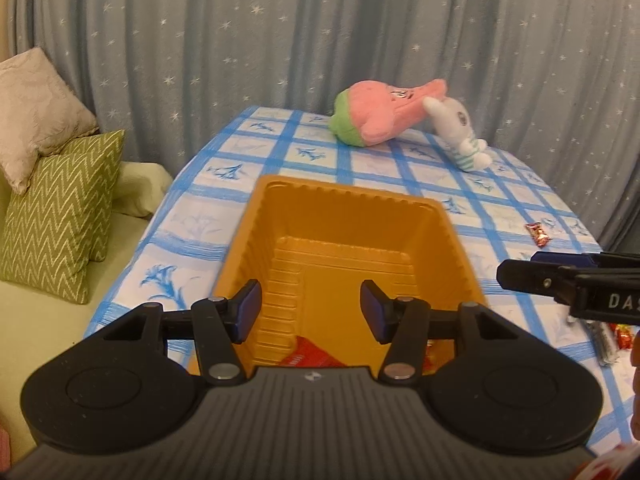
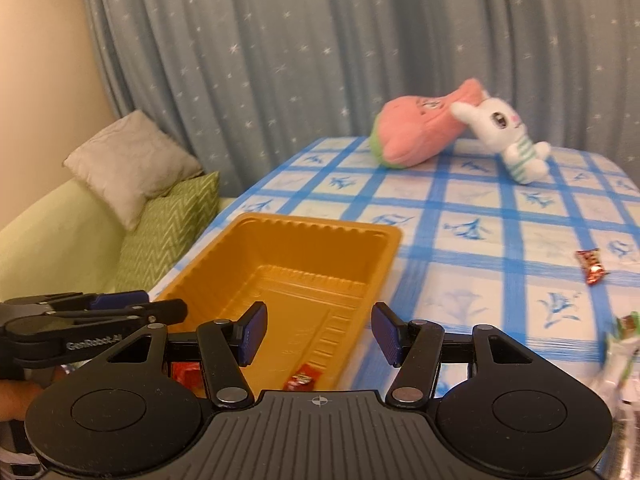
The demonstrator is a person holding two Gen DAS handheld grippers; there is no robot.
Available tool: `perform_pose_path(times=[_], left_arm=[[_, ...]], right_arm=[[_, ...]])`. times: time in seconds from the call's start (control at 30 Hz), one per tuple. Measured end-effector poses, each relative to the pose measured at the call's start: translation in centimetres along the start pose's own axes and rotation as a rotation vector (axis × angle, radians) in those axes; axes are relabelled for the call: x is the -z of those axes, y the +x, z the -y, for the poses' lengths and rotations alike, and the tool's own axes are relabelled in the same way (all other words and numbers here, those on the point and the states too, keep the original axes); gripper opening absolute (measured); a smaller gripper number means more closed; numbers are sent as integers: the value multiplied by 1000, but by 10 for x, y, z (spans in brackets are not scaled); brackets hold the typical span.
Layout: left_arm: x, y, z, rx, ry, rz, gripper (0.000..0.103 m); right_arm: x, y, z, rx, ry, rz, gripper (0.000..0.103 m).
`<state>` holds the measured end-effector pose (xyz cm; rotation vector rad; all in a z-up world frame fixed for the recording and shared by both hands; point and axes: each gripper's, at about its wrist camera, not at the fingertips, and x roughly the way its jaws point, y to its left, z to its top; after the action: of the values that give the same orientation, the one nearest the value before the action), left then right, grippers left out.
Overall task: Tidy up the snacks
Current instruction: 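Move both open tools back toward the remaining snacks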
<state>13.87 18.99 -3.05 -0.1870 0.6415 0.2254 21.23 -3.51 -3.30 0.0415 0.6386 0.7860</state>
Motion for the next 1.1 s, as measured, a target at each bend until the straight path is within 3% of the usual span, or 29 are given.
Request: perform_pose_path(times=[0.23, 0.7, 1.1], left_arm=[[7, -14, 37, 69, 22, 4, 51], [21, -24, 142, 244, 103, -23, 54], [43, 0, 224, 340, 192, -96, 54]], right_arm=[[15, -33, 17, 98, -28, 42, 58], [65, -125, 100, 325, 139, 90, 58], [114, -174, 176, 496, 285, 52, 58]])
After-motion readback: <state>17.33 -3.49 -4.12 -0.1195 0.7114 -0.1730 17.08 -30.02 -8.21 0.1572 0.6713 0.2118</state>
